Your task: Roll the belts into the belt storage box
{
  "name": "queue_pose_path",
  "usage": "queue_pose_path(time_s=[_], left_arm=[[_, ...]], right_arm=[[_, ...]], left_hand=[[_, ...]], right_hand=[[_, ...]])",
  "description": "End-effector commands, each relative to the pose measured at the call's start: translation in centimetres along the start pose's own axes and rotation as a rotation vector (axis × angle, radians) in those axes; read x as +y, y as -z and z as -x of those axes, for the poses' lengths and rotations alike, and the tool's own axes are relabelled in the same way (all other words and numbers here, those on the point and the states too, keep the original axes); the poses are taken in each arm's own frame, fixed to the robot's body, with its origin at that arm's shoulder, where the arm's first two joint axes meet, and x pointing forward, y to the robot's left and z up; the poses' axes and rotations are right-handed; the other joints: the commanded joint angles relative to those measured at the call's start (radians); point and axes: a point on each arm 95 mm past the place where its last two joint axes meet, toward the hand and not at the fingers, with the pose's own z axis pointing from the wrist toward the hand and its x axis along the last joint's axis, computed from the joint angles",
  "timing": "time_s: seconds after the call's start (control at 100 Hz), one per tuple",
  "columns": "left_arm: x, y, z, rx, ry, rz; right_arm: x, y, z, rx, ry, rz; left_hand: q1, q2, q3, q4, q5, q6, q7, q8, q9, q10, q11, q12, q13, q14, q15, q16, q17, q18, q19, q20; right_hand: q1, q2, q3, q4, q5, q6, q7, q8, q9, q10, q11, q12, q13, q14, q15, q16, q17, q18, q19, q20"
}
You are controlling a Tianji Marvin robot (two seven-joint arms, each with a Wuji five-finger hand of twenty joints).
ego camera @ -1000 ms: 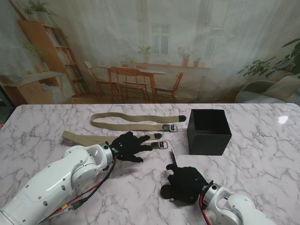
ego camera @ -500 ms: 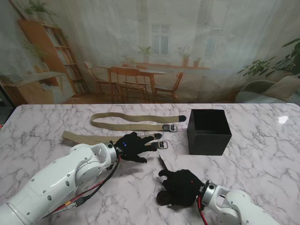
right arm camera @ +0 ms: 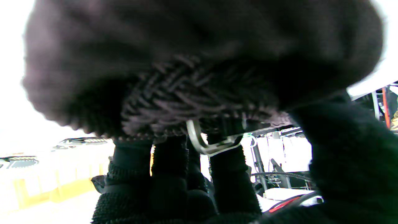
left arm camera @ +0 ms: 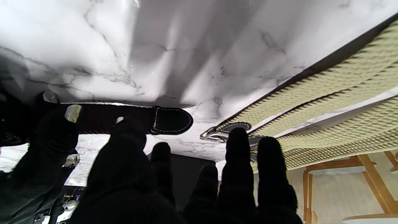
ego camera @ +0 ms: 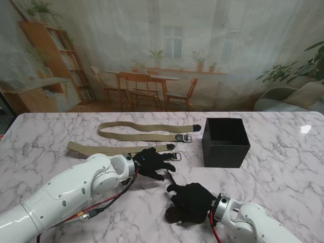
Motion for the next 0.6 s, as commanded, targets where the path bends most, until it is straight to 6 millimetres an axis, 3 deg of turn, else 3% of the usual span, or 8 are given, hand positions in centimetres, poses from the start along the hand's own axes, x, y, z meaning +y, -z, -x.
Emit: queue_pose_path(time_s=[0.0, 0.09, 0.15, 0.28, 0.37, 0.59], left_arm=[[0.25, -0.36, -0.20, 0.000, -0.001, 0.024], [0.35, -0.57, -0.37, 0.003, -0.001, 0.035], [0.39, -0.70, -0.48, 0.005, 0.000, 0.038], [0.47, -0.88, -0.65, 0.005, 0.000, 0.033], [0.55, -1.01, -0.71, 0.005, -0.003, 0.022], [0.68, -0.56, -0.61, 0.016, -0.029, 0.051]], right_arm=[[-0.64, 0.25, -0.24, -0.004, -0.003, -0.017], [-0.60, 0.27, -0.26, -0.004, 0.005, -0.011], [-0.58, 0.27, -0.25, -0.003, 0.010, -0.005], [-0.60, 0.25, -0.27, -0.004, 0.010, -0.002], [-0.62, 0.26, -0.28, -0.007, 0.011, 0.001], [-0.54, 0.45, -0.16, -0.038, 0.066, 0.022]], left_hand=[[0.039, -0.028, 0.000, 0.014, 0.032, -0.032, 0.037, 0.027, 0.020, -0.005, 0.018, 0.014, 0.010, -0.005, -0.023, -0.002, -0.009, 0.026, -0.019, 0.006], [0.071, -0.043, 0.021, 0.018, 0.065, -0.037, 0.124, 0.090, 0.025, -0.003, 0.027, 0.024, 0.009, -0.006, -0.019, 0.002, -0.002, 0.021, -0.015, 0.009], [0.097, -0.079, 0.037, 0.012, 0.080, -0.051, 0.213, 0.205, 0.034, -0.004, 0.036, 0.035, 0.009, -0.008, -0.012, 0.007, 0.001, 0.016, -0.008, 0.012], [0.127, -0.118, 0.038, 0.006, 0.152, -0.066, 0.365, 0.330, 0.066, -0.009, 0.056, 0.058, 0.013, -0.011, -0.001, 0.015, 0.002, 0.014, 0.005, 0.016], [0.133, -0.113, 0.032, 0.007, 0.220, -0.044, 0.546, 0.334, 0.115, -0.017, 0.079, 0.095, 0.023, -0.015, 0.013, 0.025, 0.008, 0.012, 0.026, 0.020], [0.162, -0.121, 0.054, 0.011, 0.240, 0.057, 0.604, 0.347, 0.149, -0.008, 0.105, 0.128, 0.018, -0.017, 0.013, 0.025, 0.011, 0.009, 0.027, 0.017]], right_hand=[[0.127, 0.025, 0.138, 0.024, 0.071, -0.143, 0.102, 0.016, 0.003, -0.020, 0.007, 0.008, 0.034, 0.036, -0.006, 0.000, -0.002, -0.088, 0.022, 0.017], [0.118, 0.030, 0.138, 0.024, 0.069, -0.154, 0.103, 0.018, 0.010, -0.028, 0.008, 0.009, 0.024, 0.036, -0.008, 0.002, -0.022, -0.069, 0.019, 0.020], [0.116, 0.030, 0.139, 0.024, 0.068, -0.160, 0.104, 0.019, 0.011, -0.031, 0.007, 0.009, 0.020, 0.035, -0.007, 0.003, -0.027, -0.063, 0.021, 0.022], [0.115, 0.030, 0.140, 0.025, 0.067, -0.159, 0.104, 0.020, 0.012, -0.030, 0.005, 0.009, 0.012, 0.039, -0.010, 0.004, -0.037, -0.056, 0.021, 0.024], [0.113, 0.031, 0.141, 0.025, 0.066, -0.160, 0.104, 0.020, 0.013, -0.030, 0.005, 0.009, 0.008, 0.041, -0.012, 0.003, -0.045, -0.051, 0.018, 0.024], [0.078, 0.051, 0.137, 0.029, 0.053, -0.217, 0.107, 0.030, 0.014, -0.032, -0.003, 0.006, -0.063, 0.062, -0.030, -0.003, -0.144, 0.018, -0.002, 0.028]])
